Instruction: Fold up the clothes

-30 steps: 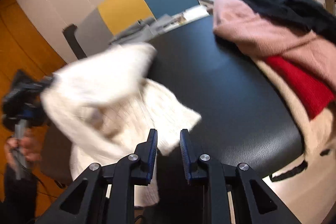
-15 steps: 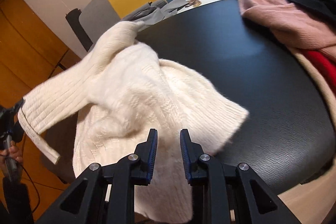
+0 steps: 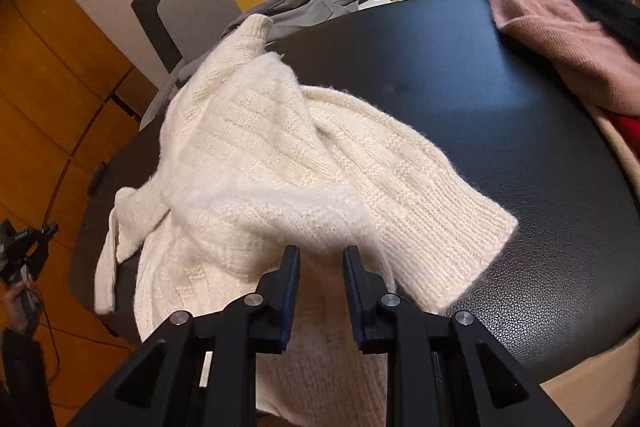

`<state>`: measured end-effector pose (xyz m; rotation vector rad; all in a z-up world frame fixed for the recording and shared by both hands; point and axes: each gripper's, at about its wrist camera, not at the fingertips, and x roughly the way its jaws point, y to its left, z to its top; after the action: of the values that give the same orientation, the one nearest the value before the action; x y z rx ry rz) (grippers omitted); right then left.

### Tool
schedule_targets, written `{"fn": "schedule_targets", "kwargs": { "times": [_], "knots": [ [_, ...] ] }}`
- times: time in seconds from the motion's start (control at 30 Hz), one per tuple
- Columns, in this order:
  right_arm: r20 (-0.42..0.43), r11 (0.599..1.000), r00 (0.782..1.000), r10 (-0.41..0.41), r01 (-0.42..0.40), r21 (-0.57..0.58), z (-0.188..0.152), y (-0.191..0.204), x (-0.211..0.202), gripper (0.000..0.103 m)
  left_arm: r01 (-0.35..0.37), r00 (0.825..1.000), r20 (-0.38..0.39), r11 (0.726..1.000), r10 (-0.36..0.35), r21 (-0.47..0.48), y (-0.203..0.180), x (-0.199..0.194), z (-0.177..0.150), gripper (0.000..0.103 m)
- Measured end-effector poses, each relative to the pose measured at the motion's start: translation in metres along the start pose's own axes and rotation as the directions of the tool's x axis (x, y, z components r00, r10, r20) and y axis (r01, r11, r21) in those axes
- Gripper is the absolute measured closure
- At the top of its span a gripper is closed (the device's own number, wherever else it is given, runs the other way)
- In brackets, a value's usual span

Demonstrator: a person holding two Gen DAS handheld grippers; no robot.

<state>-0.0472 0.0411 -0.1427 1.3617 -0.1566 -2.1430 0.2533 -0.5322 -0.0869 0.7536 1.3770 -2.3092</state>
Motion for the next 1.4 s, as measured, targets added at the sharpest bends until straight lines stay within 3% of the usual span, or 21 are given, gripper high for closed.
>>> {"fn": "schedule_targets", "kwargs": {
  "times": [0.03, 0.1, 0.17, 0.2, 0.33, 0.4, 0.47, 0.63, 0.83, 0.9, 0.97, 1.0, 1.03, 1.07, 1.13, 1.23, 1.4],
  "knots": [
    [-0.005, 1.0, 1.0, -0.003, 0.003, 0.003, -0.001, 0.0, 0.001, 0.08, 0.012, 1.0, -0.025, 1.0, -0.012, 0.007, 0.0, 0.003, -0.002, 0.086],
    [-0.016, 1.0, 1.0, -0.01, 0.01, 0.007, -0.005, 0.0, 0.004, 0.08, 0.069, 0.995, -0.084, 0.994, -0.062, 0.08, -0.022, 0.019, -0.018, 0.081],
    [-0.025, 1.0, 1.0, -0.016, 0.016, -0.003, -0.006, 0.004, 0.006, 0.075, 0.117, 0.985, -0.148, 0.978, -0.092, 0.173, -0.048, 0.039, -0.036, 0.07],
    [-0.03, 1.0, 0.999, -0.019, 0.019, -0.009, -0.007, 0.006, 0.007, 0.07, 0.128, 0.979, -0.183, 0.966, -0.087, 0.224, -0.061, 0.048, -0.045, 0.068],
    [-0.028, 0.999, 0.999, -0.029, 0.028, -0.047, -0.008, 0.017, 0.009, 0.059, 0.173, 0.946, -0.308, 0.96, -0.1, 0.22, -0.08, 0.104, -0.062, 0.06],
    [-0.028, 0.997, 0.999, -0.038, 0.036, -0.063, -0.009, 0.019, 0.01, 0.057, 0.194, 0.924, -0.369, 0.957, -0.105, 0.214, -0.089, 0.133, -0.071, 0.048],
    [-0.032, 0.997, 0.999, -0.04, 0.037, -0.068, -0.01, 0.019, 0.011, 0.056, 0.176, 0.912, -0.397, 0.973, -0.105, 0.148, -0.087, 0.155, -0.069, 0.033],
    [-0.031, 0.998, 0.999, -0.025, 0.023, -0.055, -0.01, 0.013, 0.013, 0.053, 0.061, 0.894, -0.444, 0.998, -0.063, -0.019, -0.07, 0.192, -0.068, 0.032],
    [-0.037, 0.999, 0.999, -0.003, 0.002, -0.037, -0.013, 0.005, 0.022, 0.052, -0.032, 0.863, -0.502, 0.986, -0.056, -0.164, -0.066, 0.224, -0.072, 0.035],
    [-0.034, 0.999, 0.999, -0.004, 0.002, -0.053, -0.015, 0.006, 0.022, 0.052, -0.037, 0.863, -0.499, 0.974, -0.083, -0.226, -0.06, 0.228, -0.071, 0.043],
    [-0.03, 0.997, 0.999, -0.015, 0.013, -0.083, -0.016, 0.008, 0.021, 0.054, -0.046, 0.86, -0.503, 0.97, -0.083, -0.239, -0.055, 0.231, -0.072, 0.085],
    [-0.025, 0.995, 0.999, -0.022, 0.02, -0.093, -0.016, 0.009, 0.019, 0.063, -0.046, 0.859, -0.505, 0.969, -0.085, -0.242, -0.052, 0.231, -0.073, 0.089],
    [-0.013, 0.995, 1.0, -0.027, 0.026, -0.098, -0.014, 0.009, 0.016, 0.076, -0.046, 0.858, -0.506, 0.968, -0.088, -0.245, -0.049, 0.232, -0.073, 0.091],
    [0.0, 0.995, 1.0, -0.028, 0.028, -0.098, -0.012, 0.008, 0.013, 0.08, -0.038, 0.867, -0.491, 0.97, -0.087, -0.241, -0.048, 0.229, -0.072, 0.091],
    [0.038, 0.996, 0.999, -0.028, 0.031, -0.082, -0.002, 0.003, 0.003, 0.081, 0.028, 0.913, -0.389, 0.97, -0.123, -0.241, -0.047, 0.206, -0.061, 0.092],
    [0.09, 0.995, 0.994, -0.061, 0.068, -0.073, 0.016, -0.005, -0.009, 0.081, 0.156, 0.95, -0.235, 0.964, -0.207, -0.216, -0.056, 0.16, -0.041, 0.092],
    [0.128, 0.994, 0.987, -0.094, 0.101, -0.05, 0.043, -0.013, -0.012, 0.081, 0.269, 0.96, -0.041, 0.952, -0.277, -0.144, -0.065, 0.074, -0.006, 0.093]
  ]
}}
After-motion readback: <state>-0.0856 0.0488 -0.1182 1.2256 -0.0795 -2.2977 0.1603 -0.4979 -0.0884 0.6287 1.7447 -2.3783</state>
